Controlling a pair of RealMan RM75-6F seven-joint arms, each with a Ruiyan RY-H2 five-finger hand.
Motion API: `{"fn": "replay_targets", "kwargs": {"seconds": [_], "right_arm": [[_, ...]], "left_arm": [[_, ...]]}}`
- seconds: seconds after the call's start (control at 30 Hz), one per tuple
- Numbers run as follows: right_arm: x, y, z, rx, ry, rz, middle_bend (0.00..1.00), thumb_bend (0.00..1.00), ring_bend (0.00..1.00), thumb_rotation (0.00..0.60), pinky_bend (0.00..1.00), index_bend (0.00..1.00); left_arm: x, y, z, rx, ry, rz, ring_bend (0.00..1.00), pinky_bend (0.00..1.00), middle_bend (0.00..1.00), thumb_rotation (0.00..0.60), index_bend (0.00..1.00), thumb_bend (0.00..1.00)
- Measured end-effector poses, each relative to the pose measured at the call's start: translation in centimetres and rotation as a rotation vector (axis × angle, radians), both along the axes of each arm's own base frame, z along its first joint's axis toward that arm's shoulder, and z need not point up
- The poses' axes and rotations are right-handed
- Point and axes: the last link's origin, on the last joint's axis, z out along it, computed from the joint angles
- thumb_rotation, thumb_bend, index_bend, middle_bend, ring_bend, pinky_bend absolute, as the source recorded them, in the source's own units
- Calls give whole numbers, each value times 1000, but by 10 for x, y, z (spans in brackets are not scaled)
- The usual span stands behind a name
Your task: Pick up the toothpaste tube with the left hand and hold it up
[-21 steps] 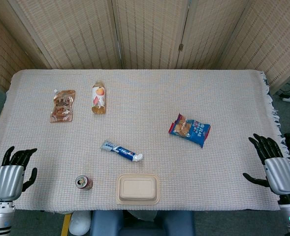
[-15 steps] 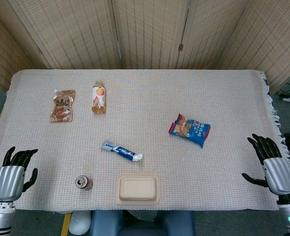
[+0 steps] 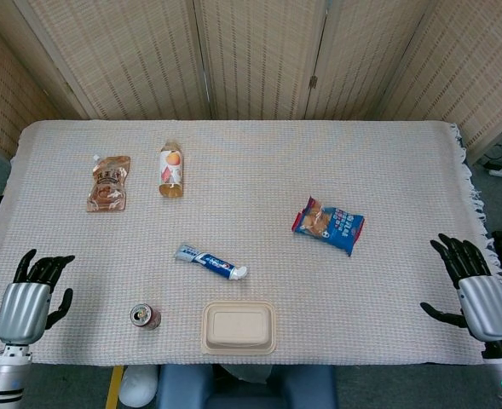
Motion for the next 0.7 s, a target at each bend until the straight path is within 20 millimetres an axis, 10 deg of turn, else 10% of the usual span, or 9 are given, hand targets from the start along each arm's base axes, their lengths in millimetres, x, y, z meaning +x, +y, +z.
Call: {"fn": "replay_targets", "kwargs": {"seconds": [0.7], "right_arm": [[7,-4,3,25,8,10,52,174,0,600,0,59]], "left_arm": [[69,123,-80,-381,154,-283,203,74,257,600,225,454]]}}
